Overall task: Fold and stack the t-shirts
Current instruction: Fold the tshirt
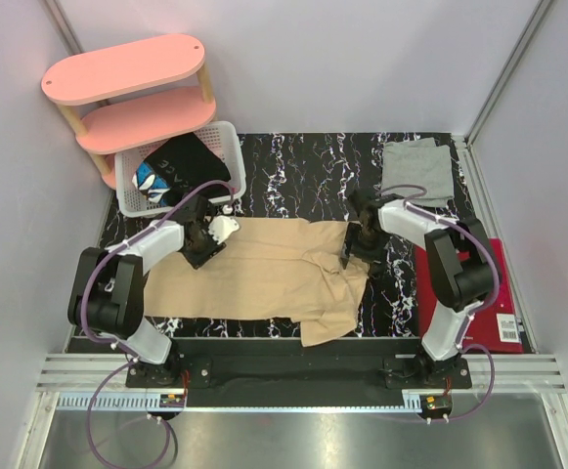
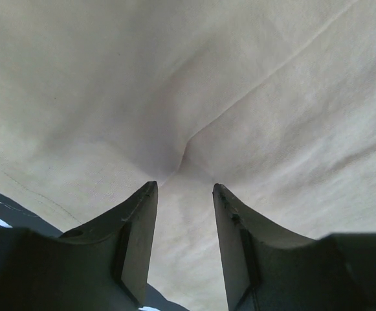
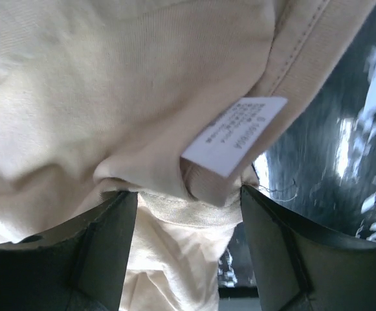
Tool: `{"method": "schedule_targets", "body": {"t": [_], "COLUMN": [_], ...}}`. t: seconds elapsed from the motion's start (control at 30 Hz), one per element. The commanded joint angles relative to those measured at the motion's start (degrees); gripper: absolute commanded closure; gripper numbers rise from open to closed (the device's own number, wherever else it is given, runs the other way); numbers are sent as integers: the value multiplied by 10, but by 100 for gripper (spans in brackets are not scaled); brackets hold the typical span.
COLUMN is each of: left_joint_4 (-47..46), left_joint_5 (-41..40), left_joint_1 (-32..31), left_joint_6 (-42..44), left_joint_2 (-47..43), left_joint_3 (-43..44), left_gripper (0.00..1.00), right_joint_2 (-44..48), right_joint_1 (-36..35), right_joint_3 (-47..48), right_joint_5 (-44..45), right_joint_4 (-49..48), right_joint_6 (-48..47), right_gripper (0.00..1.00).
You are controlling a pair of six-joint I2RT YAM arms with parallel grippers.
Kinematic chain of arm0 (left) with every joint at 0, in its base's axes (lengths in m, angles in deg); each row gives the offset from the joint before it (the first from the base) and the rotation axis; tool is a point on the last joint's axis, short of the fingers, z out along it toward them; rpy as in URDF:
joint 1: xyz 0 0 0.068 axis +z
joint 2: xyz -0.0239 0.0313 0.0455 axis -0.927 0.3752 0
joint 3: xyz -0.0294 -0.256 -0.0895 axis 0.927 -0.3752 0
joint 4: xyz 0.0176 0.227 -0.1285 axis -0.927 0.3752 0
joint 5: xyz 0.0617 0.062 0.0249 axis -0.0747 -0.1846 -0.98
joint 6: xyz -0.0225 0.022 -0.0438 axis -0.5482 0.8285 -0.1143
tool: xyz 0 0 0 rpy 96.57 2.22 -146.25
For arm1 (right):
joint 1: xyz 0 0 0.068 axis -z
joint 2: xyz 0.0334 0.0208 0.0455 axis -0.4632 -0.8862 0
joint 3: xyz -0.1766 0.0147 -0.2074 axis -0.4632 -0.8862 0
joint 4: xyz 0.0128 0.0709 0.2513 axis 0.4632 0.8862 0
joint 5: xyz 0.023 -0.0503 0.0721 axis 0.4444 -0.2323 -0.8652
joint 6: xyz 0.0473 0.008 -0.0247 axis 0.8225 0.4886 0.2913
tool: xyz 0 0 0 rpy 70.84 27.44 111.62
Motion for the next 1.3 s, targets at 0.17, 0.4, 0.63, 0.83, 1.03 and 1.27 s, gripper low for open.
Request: {"method": "schedule_targets", "body": {"t": [0.17,0.4,0.63,0.83,1.03,1.27], "left_joint_4": [-60,-82,-116,-109,-100,-97], "left_joint_5": [-26,-32,-39,-37,-35,-33], "left_joint_1": [51,75,106,109,109,109], "left_joint_6": [21,43,76,75,74,75], "left_joint_2": [-26,-36,-65,-85,-88,-85], "left_joint_3": [-47,-85,-148,-147,-136,-134], "left_gripper": [55,56,56,56,56,56], "right_joint_2": [-95,-48,61,59,52,61], "right_joint_1": [18,19,20,12,-76,-82], "right_joint_3": [125,86,51,89,63,4], "right_joint_5": [50,58,92,32,-46,-82], "right_joint_4": [-14,-4,33,31,-13,-86], "right_joint_6": [-60,-61,-55,-26,13,36], "right_gripper": [28,23,15,15,15,17]}}
